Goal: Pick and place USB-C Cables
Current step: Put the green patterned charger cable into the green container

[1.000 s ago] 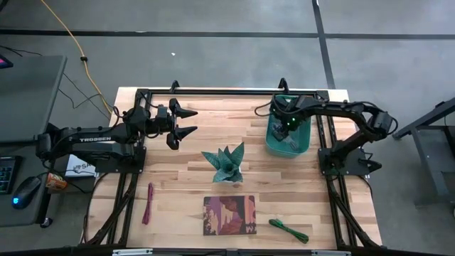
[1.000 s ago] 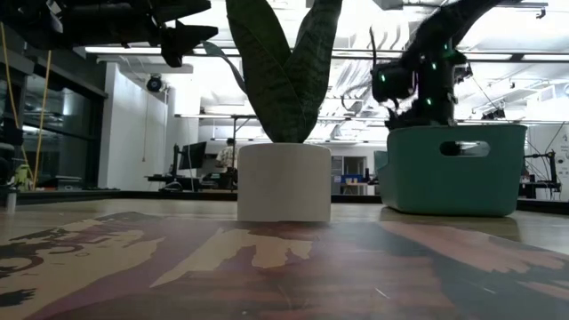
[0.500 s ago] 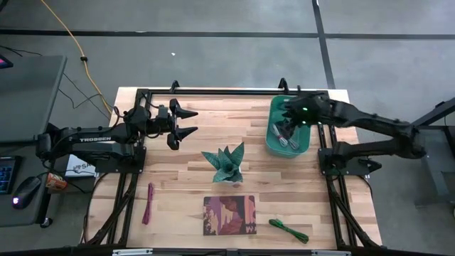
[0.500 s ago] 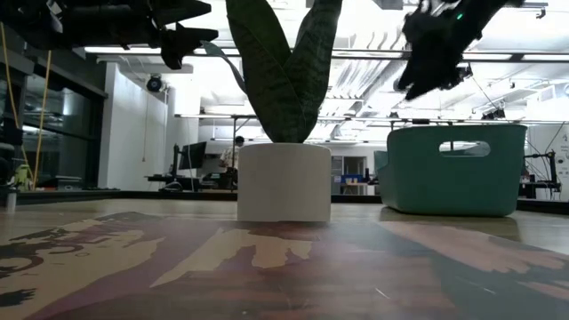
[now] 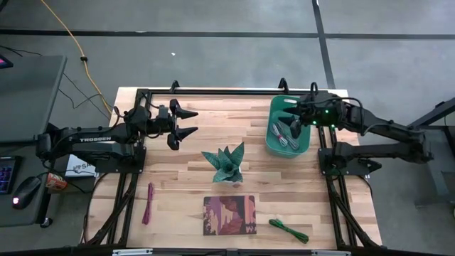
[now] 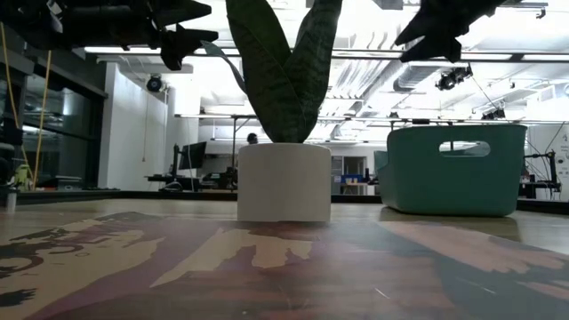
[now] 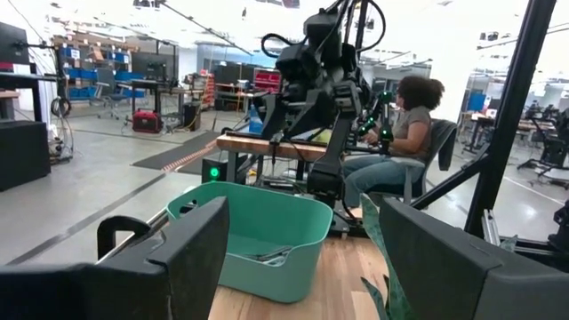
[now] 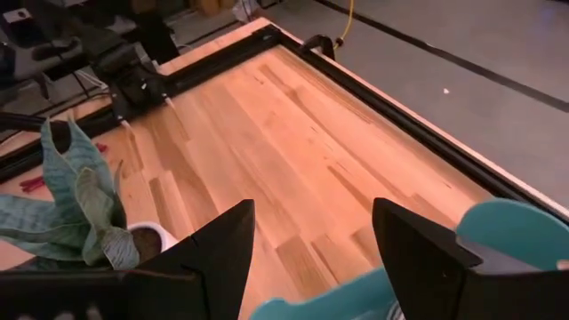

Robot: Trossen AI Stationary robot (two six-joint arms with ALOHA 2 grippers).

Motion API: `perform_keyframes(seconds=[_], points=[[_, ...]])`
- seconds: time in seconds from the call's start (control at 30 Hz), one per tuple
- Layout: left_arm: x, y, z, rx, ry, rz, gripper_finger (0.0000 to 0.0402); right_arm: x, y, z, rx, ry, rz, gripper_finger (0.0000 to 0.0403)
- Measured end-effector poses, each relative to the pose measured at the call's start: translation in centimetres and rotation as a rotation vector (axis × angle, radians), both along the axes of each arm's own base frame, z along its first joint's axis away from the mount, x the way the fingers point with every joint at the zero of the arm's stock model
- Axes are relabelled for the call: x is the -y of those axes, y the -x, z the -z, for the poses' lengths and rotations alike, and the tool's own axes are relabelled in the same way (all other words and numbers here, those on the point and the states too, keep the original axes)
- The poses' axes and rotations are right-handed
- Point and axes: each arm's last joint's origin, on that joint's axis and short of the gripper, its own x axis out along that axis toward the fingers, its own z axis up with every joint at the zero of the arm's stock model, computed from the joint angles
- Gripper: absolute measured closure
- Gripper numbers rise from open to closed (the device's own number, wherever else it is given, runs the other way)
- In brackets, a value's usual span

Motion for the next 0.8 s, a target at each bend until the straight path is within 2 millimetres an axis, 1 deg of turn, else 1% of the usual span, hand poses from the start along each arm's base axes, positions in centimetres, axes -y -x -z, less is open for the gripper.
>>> perform_keyframes(seconds=[0.4,0.57,0.63,0.67,0.8], points=[[0.0,0.0,0.0,0.001,0.004,0.001,0.0131,-0.1,-0.4,0.1,-0.016,0.019,-0.037,0.0183],[0.0,0.0,0.0,0.004,0.017,0.005,0.0131,-0.4,-0.9,-0.1,-0.005,0.086,-0.097,0.0183],[0.0,0.0,0.0,0.004,0.018,0.006,0.0131,-0.7,-1.4,0.0,0.029,0.134,-0.139,0.0183],[0.0,0.0,0.0,0.004,0.023,0.007,0.0131,-0.9,-1.7,0.3,0.056,0.160,-0.162,0.0183],[0.0,0.0,0.1,-0.004,0.029,0.007,0.0131,-1.3,-2.5,3.3,0.122,0.246,-0.258,0.0183]])
